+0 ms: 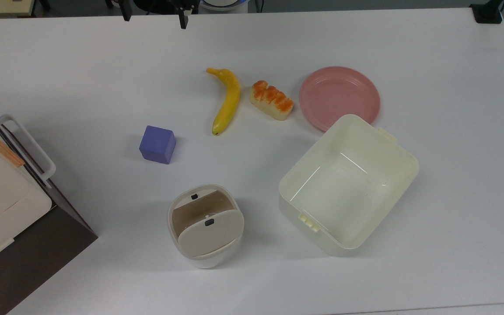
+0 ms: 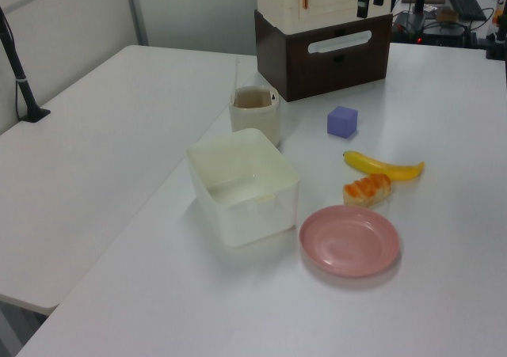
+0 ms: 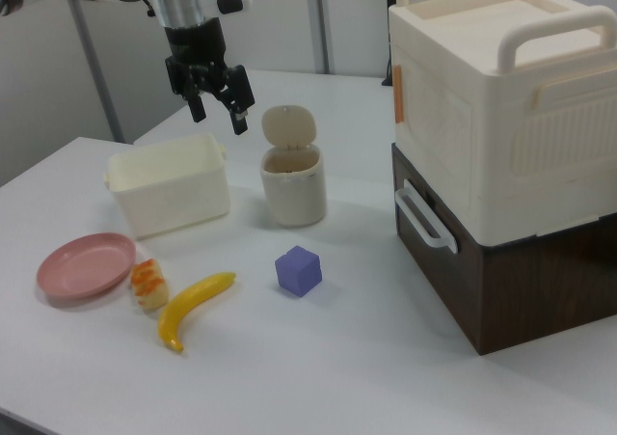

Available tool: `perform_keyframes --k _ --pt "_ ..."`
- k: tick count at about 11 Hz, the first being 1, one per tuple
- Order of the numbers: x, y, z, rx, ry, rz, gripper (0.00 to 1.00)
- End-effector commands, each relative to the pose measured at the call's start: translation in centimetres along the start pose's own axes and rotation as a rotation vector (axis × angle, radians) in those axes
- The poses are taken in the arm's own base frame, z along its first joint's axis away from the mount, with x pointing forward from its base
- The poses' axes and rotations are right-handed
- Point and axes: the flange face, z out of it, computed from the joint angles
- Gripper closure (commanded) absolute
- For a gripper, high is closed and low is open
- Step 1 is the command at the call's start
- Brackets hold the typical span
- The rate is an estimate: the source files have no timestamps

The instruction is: Close the trash can

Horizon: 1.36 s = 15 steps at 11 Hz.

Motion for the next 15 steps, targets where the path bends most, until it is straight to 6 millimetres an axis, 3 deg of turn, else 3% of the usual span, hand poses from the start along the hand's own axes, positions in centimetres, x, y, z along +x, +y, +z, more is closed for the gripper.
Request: perform_keyframes --k 1,9,15 --pt "-0.9 0.3 -0.2 0.015 -0.006 -0.002 0.00" --pt "-0.4 -0.2 1.1 -0.005 -0.028 -0.149 0.00" --pt "-0.6 -0.3 1.1 0.016 -0.037 -0.145 0.00"
